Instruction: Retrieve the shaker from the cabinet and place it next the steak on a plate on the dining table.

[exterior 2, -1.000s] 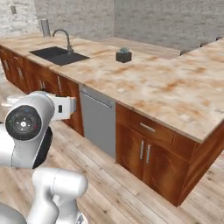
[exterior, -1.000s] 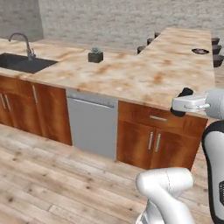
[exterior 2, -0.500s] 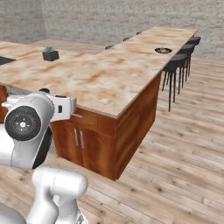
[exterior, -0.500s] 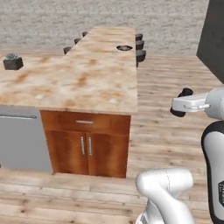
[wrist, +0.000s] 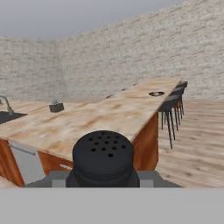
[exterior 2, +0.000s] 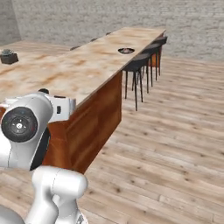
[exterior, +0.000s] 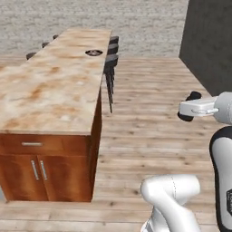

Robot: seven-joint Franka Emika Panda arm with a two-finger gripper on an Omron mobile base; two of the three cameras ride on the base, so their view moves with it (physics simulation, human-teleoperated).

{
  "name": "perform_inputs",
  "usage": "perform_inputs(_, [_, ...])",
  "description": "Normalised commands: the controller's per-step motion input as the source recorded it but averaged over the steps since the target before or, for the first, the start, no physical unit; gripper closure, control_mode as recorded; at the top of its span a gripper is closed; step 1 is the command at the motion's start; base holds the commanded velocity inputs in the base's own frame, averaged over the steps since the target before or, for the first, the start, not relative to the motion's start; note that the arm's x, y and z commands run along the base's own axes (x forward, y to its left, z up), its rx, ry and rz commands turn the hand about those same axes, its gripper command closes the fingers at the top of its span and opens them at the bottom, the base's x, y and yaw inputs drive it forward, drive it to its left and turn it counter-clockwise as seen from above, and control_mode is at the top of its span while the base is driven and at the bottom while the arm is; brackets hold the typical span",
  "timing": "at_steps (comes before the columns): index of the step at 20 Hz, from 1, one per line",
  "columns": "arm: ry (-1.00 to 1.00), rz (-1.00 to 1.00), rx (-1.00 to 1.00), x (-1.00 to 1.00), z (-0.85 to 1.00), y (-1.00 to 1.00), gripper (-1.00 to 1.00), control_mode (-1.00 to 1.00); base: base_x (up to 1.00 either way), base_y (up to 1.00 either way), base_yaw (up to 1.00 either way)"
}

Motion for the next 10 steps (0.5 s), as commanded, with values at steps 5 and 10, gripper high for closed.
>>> perform_inputs(5, [0.00,0.00,0.00,0.00,0.00,0.00,1.00,1.00,1.00,-1.00,0.22])
perform_inputs(10, [0.00,0.00,0.00,0.00,0.00,0.00,1.00,1.00,1.00,-0.99,0.22])
